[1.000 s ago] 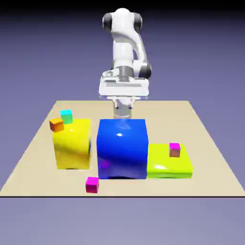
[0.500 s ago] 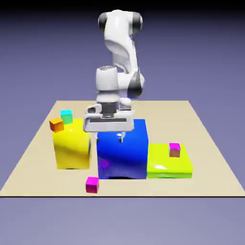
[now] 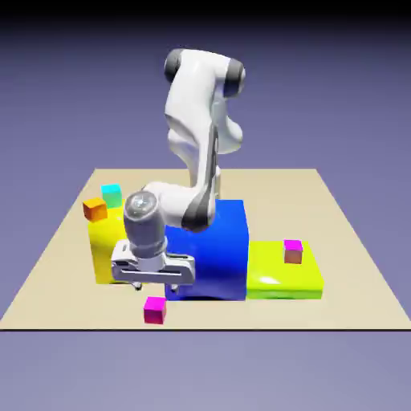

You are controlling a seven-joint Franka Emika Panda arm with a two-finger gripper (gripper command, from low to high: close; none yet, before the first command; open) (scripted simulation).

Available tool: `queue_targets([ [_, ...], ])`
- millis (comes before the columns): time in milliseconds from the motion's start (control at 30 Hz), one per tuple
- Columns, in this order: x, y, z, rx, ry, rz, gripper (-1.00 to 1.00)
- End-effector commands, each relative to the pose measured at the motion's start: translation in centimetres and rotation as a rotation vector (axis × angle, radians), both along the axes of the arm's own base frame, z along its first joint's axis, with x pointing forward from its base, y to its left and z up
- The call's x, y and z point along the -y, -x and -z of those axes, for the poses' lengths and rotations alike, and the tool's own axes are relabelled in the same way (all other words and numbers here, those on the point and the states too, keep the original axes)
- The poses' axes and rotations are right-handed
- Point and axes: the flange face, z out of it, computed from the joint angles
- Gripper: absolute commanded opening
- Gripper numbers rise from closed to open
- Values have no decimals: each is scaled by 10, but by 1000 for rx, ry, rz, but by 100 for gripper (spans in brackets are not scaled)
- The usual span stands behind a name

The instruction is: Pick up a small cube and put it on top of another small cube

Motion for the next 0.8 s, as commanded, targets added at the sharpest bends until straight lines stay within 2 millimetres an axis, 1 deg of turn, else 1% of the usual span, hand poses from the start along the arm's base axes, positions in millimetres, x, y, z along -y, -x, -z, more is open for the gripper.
queue_targets([
  [0,0,0,0,0,0,0,0],
  [100,-2,15,62,0,0,0,0],
  [133,-2,17,67,0,0,0,0],
  [167,-2,17,67,0,0,0,-100],
  [200,-2,17,67,0,0,0,-100],
  [300,0,1,6,0,0,0,-100],
  [367,21,11,-25,3,1,68,-100],
  [467,56,34,-66,6,2,187,-100],
  [567,88,63,-105,8,2,304,-100],
  [667,117,97,-141,9,2,420,-100],
  [767,141,136,-174,9,2,535,-100],
])
